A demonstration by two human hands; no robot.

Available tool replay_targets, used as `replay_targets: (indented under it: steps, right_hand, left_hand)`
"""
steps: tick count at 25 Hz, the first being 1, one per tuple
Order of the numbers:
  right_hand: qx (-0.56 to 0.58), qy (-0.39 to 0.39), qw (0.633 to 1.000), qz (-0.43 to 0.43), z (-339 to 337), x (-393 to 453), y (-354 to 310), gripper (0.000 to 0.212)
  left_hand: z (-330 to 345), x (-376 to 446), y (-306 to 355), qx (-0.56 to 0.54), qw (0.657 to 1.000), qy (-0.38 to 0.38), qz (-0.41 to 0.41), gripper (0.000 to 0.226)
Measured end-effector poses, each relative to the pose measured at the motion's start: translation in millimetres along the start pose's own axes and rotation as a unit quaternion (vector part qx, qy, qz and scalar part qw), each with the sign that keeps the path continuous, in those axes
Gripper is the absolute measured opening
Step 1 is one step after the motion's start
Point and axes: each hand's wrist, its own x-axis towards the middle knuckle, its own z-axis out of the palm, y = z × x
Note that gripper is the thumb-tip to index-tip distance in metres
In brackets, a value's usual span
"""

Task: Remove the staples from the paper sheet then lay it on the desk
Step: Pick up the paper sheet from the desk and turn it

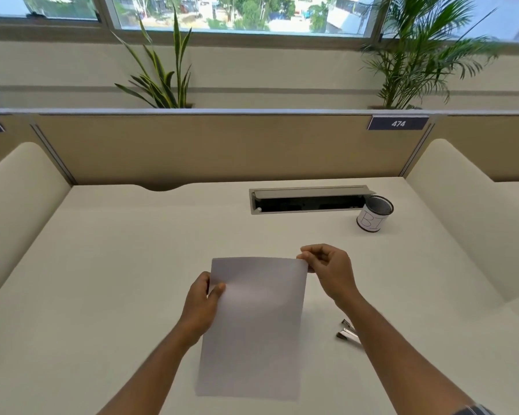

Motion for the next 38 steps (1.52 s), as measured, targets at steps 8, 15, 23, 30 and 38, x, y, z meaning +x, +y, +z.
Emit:
replay_targets:
  steps: [8,15,23,30,38]
  right_hand:
    - [-0.023,0.003,1.0,-0.019,2.4,-3.4,4.2,0.014]
    - [0.075,-0.066,0.993,0.063,-4.0,-2.6,-1.2,0.019]
    - [0.128,-0.145,0.973,0.128,1.8,-26.6,8.8,0.045]
    - [0.105,-0.05,0.992,0.045,23.8,-47.3,6.4,0.018]
    - [0.02,0.084,0.992,-0.094,40.1,-70.2,-18.8,0.013]
  left_hand:
    - [-3.7,1.0,6.3,0.001,1.0,0.007,0.01,0.005]
    - [-3.1,1.1,7.1,0.0,1.0,0.001,0.004,0.005]
    - [-4.0,-3.5,18.6,-0.039,0.999,0.0,-0.005,0.011]
    - [-3.8,-12.6,25.3,-0.079,0.997,-0.006,0.008,0.017]
    - [17.7,-39.5,41.2,-0.076,0.985,0.074,0.14,0.028]
